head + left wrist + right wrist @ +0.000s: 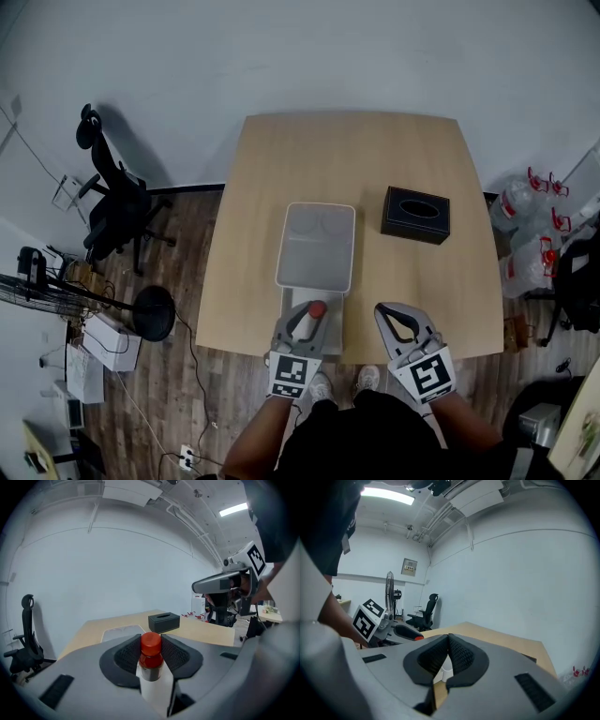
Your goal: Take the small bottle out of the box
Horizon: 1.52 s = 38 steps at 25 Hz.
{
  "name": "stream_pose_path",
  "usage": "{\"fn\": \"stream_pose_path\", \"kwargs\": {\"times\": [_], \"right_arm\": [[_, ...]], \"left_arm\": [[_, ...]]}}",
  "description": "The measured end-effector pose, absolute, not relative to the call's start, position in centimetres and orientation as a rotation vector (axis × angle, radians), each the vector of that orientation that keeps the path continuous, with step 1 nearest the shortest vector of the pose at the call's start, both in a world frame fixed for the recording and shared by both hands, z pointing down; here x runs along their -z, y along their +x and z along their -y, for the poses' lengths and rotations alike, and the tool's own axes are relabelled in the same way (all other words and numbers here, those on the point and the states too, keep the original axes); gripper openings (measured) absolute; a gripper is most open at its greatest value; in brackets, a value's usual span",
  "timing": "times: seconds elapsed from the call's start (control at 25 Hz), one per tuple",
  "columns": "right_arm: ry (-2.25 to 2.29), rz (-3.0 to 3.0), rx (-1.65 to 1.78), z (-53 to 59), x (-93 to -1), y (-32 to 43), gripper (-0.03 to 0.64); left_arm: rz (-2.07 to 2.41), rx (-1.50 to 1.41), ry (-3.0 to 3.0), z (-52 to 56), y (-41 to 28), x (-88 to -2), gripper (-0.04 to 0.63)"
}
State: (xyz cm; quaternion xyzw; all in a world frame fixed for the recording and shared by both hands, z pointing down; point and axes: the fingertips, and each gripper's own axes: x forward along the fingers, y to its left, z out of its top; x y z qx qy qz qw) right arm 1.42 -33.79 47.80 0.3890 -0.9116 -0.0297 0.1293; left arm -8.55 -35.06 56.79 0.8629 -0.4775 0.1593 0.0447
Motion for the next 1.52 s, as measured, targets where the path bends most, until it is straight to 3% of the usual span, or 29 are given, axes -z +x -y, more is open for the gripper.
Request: {"fn": "stream_pose_path", "kwargs": {"times": [0.88, 1.52], "right_arm": [[1.159, 2.685, 0.047, 34.1, -46.8, 1.1, 0.012], [1.191, 2.724, 0.127, 34.1, -44.4, 0.3, 0.011]], "left_arm": [[1.677, -0.082, 2.761, 32.4, -10.1, -40.1, 0.143], [1.681, -0.113, 2.732, 31.3, -10.2, -40.9, 0.143]]}}
